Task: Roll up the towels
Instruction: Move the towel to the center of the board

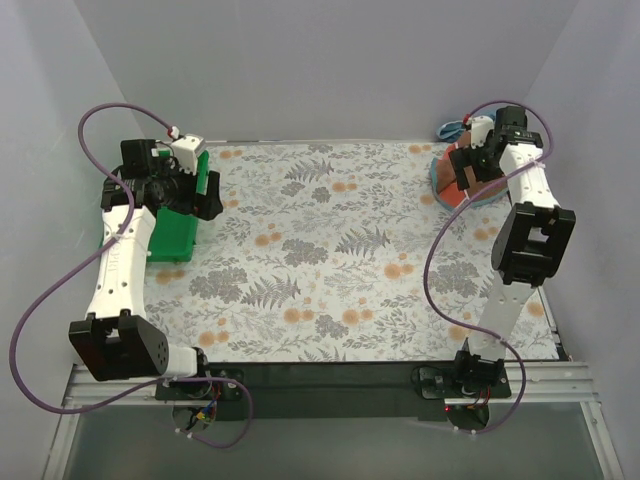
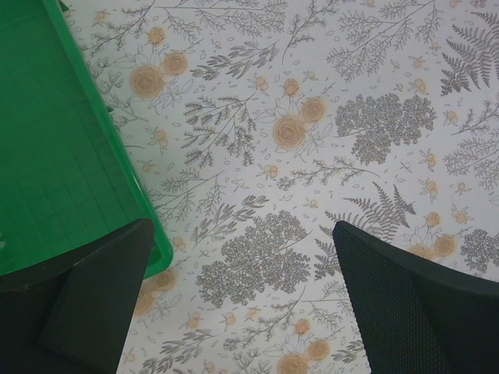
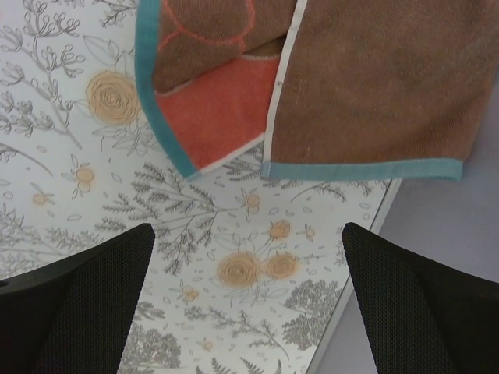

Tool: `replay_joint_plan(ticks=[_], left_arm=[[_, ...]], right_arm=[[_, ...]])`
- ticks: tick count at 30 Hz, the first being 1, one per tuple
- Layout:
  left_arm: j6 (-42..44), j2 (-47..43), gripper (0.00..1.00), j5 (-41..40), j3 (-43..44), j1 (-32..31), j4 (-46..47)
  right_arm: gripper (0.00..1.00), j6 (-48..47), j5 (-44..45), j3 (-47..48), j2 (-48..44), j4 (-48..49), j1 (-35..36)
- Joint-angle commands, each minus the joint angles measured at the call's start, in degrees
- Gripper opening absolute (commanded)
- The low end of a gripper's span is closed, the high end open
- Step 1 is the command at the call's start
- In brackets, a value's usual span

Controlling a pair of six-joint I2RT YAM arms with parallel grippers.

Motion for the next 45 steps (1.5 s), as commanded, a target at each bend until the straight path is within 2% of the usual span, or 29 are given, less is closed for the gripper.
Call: replay_joint_plan(ticks=[1, 8, 15, 26, 27, 29, 31, 32, 33, 34, 36, 40, 42, 43, 45], left_arm=[[1.3, -0.3, 0.98, -1.7, 1.4, 0.1, -1.0], [2.4, -0.6, 0.98, -2.8, 1.1, 0.0, -1.8], [2.2, -1.0, 0.98, -2.3, 0.5, 0.1, -1.6], [1.7, -0.8, 0.98, -0.8, 1.7, 0.1, -1.6], [1.7, -0.7, 0.98, -0.9, 1.7, 0.1, -1.5], [1.7, -0.9, 0.98, -0.9, 1.6, 0.0, -1.7], [1.8, -1.0, 0.98, -0.8, 1.5, 0.1, -1.6], [1.8, -1.0, 0.98, -0.9, 1.5, 0.0, -1.5], [1.9, -1.0, 0.98, -1.0, 1.5, 0.0, -1.5], [1.9, -1.0, 0.98, -0.9, 1.5, 0.0, -1.3], [1.8, -1.0, 0.98, -0.8, 1.4, 0.1, -1.2], [2.3, -1.1, 0.98, -0.1, 1.1, 0.0, -1.1], [2.8, -1.2, 0.98, 0.1, 0.8, 0.1, -1.1], [3.0, -1.4, 0.98, 0.5, 0.5, 0.0, -1.0], [3.4, -1.4, 0.98, 0.9, 0.1, 0.1, -0.9]], right_arm=[[0.99, 1.5, -1.7, 6.4, 4.2, 0.2, -0.1], [0.93, 3.5, -2.2, 11.6, 13.6, 0.9, -0.1], [0.87, 4.7, -1.8, 8.9, 16.4, 1.8, 0.4], [0.58, 5.6, -3.3, 1.1, 17.6, 1.6, 0.4], [0.51, 5.6, -3.1, 0.7, 17.7, 1.7, 0.4], [0.45, 5.6, -2.5, 0.0, 17.8, 1.6, 0.4], [0.33, 5.6, -2.7, -0.8, 17.7, 1.6, 0.5], [0.26, 5.6, -2.9, -1.8, 17.1, 1.6, 0.6], [0.11, 5.6, -3.1, -2.3, 16.8, 1.6, 0.6], [0.03, 5.4, -3.7, -3.0, 15.4, 1.4, 0.8], [0.01, 5.6, -6.2, -6.2, 13.1, 1.3, 1.3], [0.01, 5.4, -15.2, -17.0, 0.7, 0.8, 4.4], [0.01, 5.6, -19.9, -24.4, -3.9, 0.9, 7.8], [0.01, 6.3, -21.5, -26.5, -7.9, 0.9, 12.8], [0.01, 7.7, -25.3, -31.8, -11.2, 1.1, 17.2]])
